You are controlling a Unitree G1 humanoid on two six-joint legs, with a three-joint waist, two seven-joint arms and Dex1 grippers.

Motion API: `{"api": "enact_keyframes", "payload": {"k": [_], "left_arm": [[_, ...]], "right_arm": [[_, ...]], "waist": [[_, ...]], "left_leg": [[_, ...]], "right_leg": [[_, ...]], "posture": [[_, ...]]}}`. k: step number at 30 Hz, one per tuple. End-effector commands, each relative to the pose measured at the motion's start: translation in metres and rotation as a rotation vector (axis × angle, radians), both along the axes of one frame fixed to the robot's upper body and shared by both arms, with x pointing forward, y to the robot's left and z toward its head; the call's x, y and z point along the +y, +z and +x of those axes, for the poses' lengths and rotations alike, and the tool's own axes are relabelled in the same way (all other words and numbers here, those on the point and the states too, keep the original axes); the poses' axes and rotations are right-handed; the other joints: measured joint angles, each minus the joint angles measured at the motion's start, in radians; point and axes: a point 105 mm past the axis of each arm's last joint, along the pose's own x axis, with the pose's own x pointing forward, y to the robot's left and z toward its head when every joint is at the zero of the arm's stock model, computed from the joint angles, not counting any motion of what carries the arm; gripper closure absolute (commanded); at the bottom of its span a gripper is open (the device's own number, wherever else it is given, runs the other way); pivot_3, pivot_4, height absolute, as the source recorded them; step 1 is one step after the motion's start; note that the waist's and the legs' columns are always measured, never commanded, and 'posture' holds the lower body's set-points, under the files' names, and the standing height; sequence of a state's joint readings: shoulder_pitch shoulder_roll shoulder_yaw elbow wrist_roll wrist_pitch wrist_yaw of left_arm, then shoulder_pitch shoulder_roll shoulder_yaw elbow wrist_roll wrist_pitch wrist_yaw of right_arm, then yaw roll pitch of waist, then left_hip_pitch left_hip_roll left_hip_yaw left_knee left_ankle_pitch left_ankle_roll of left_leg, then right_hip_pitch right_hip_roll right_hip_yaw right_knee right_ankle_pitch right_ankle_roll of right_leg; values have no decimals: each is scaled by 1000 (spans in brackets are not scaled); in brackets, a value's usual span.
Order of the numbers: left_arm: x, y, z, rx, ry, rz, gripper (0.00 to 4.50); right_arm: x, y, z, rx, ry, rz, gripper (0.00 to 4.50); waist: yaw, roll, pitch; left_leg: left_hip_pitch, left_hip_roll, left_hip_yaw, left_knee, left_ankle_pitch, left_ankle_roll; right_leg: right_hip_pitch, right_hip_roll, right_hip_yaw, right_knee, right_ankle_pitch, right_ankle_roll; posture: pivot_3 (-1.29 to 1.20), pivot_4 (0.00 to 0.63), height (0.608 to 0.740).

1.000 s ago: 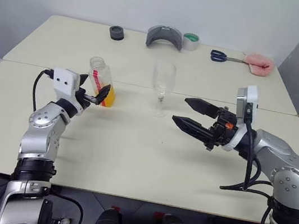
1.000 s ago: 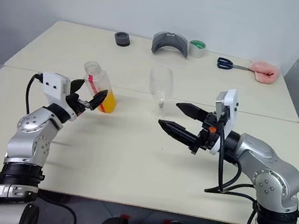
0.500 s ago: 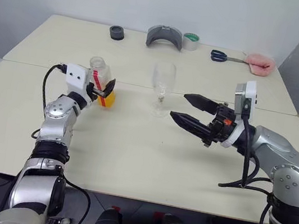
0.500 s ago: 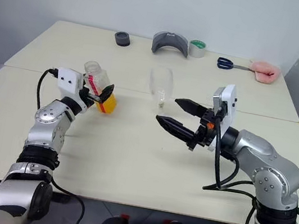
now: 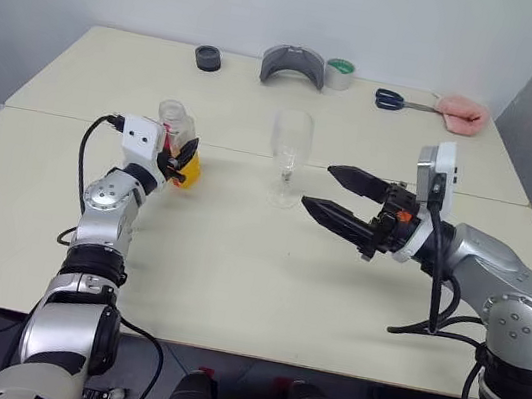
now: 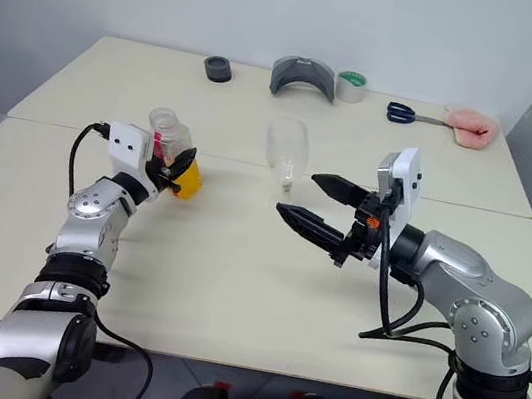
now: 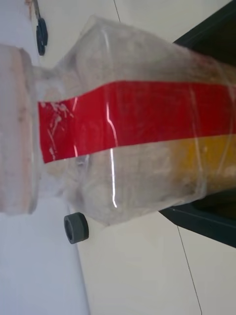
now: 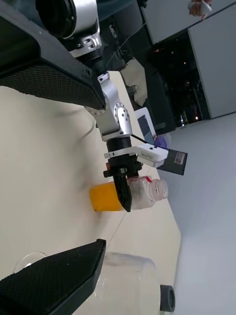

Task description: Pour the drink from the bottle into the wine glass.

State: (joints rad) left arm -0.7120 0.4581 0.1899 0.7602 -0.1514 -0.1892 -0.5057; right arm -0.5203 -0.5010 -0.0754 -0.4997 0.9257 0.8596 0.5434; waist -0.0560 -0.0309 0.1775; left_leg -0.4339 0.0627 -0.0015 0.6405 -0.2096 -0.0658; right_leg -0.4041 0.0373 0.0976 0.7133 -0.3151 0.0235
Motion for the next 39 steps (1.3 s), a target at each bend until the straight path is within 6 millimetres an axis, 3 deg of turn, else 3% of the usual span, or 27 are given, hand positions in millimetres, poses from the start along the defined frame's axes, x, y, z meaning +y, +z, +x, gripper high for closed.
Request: {"api": "enact_keyframes", "payload": {"k": [1, 9, 13, 20, 28, 39], "left_arm": [[-16, 41, 0, -116, -69, 94, 2732], [-66, 85, 2, -220, -246, 334, 2732], [-80, 104, 5, -264, -291, 446, 2732], [-87, 112, 16, -273, -295, 640, 2732], [-87, 120, 25, -289, -255, 774, 2732], [-109, 131, 30, -360, -256, 870, 2732]], "right_arm": [[-4, 15, 0, -143, -54, 5, 0], [-11, 22, 13, -332, -208, 36, 0], [-10, 9, 13, -347, -218, 56, 0], [-1, -16, 10, -340, -191, 54, 0], [4, -17, 10, -355, -191, 72, 0], [4, -18, 13, -376, -220, 68, 0]], "waist": [[0, 0, 0], [6, 0, 0], [5, 0, 0], [5, 0, 0], [6, -1, 1], [9, -1, 1]], "left_leg": [[0, 0, 0, 0, 0, 0], [-1, -1, 0, 0, 0, 0], [0, 0, 0, 0, 0, 0], [-1, 0, 0, 0, 0, 0], [-1, 0, 1, 0, 0, 0], [-1, 0, 1, 0, 0, 0]], "right_leg": [[0, 0, 0, 0, 0, 0], [0, 0, 0, 0, 0, 0], [0, 1, 0, 0, 0, 0], [-1, 1, 0, 0, 0, 0], [-1, 1, 0, 0, 0, 0], [-1, 1, 0, 0, 0, 0]], "posture": [[0, 150, 740], [0, 150, 740], [0, 150, 740], [0, 150, 740], [0, 150, 740], [0, 150, 740]]}}
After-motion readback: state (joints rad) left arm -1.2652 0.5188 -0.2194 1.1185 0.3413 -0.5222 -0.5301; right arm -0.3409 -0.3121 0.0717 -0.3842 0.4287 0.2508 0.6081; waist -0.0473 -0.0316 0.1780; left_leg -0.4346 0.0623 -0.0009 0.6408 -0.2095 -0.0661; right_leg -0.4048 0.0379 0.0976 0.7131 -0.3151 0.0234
